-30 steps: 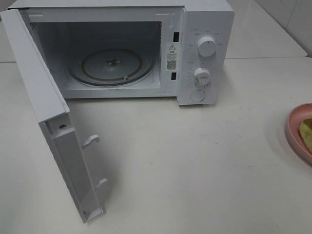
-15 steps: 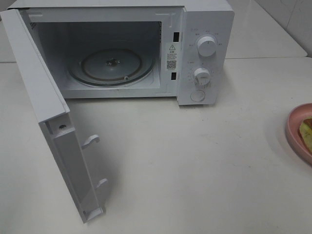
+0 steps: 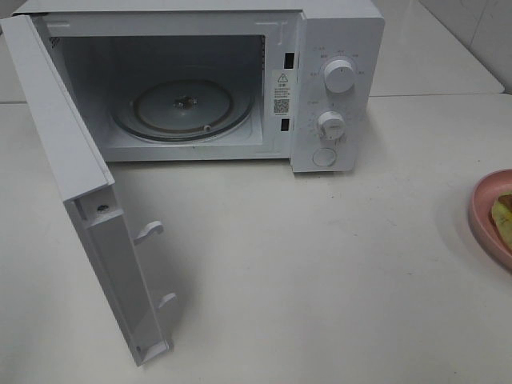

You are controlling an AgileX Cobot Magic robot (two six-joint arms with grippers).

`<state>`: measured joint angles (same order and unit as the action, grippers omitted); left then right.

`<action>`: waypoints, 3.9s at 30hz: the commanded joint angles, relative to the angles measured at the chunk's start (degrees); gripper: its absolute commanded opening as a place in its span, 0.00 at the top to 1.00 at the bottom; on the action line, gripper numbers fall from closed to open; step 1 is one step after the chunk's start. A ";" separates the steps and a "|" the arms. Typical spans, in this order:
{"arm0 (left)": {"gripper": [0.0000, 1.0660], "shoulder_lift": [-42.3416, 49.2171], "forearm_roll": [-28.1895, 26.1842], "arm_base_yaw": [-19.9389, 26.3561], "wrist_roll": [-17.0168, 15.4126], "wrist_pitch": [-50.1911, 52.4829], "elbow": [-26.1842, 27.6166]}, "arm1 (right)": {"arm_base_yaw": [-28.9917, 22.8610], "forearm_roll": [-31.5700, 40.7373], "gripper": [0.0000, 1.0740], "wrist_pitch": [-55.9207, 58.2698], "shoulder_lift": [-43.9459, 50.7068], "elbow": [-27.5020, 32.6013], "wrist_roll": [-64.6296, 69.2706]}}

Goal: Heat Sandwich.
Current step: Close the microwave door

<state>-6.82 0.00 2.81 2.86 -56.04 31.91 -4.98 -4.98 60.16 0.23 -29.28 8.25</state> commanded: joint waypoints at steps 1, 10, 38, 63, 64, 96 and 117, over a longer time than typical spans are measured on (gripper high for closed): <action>0.16 -3.21 0.00 0.06 -0.40 2.81 0.34 | 0.40 -0.06 0.30 -0.57 1.49 0.17 -0.34; 0.75 -11.23 0.00 0.06 -0.46 8.88 0.34 | 0.40 -0.06 0.30 -0.57 1.49 0.17 -0.34; 1.00 -35.47 0.00 0.06 -0.23 68.35 -18.91 | 0.40 -0.06 0.30 -0.57 1.49 0.17 -0.34; 1.00 -73.57 10.60 -10.26 -1.95 96.94 -11.57 | 0.40 -0.06 0.30 -0.57 1.49 0.17 -0.34; 1.00 -73.57 10.60 -10.26 -1.95 96.94 -11.57 | 0.40 -0.06 0.30 -0.57 1.49 0.17 -0.34; 1.00 -93.11 -17.59 -36.10 12.49 98.20 8.71 | 0.40 -0.06 0.30 -0.57 1.49 0.17 -0.34; 1.00 -103.88 -26.76 -42.91 13.92 98.32 23.55 | 0.40 -0.06 0.30 -0.57 1.49 0.17 -0.34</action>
<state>-110.35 -25.10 -39.82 16.62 41.02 53.92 -4.98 -4.98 60.10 0.23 -29.28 8.25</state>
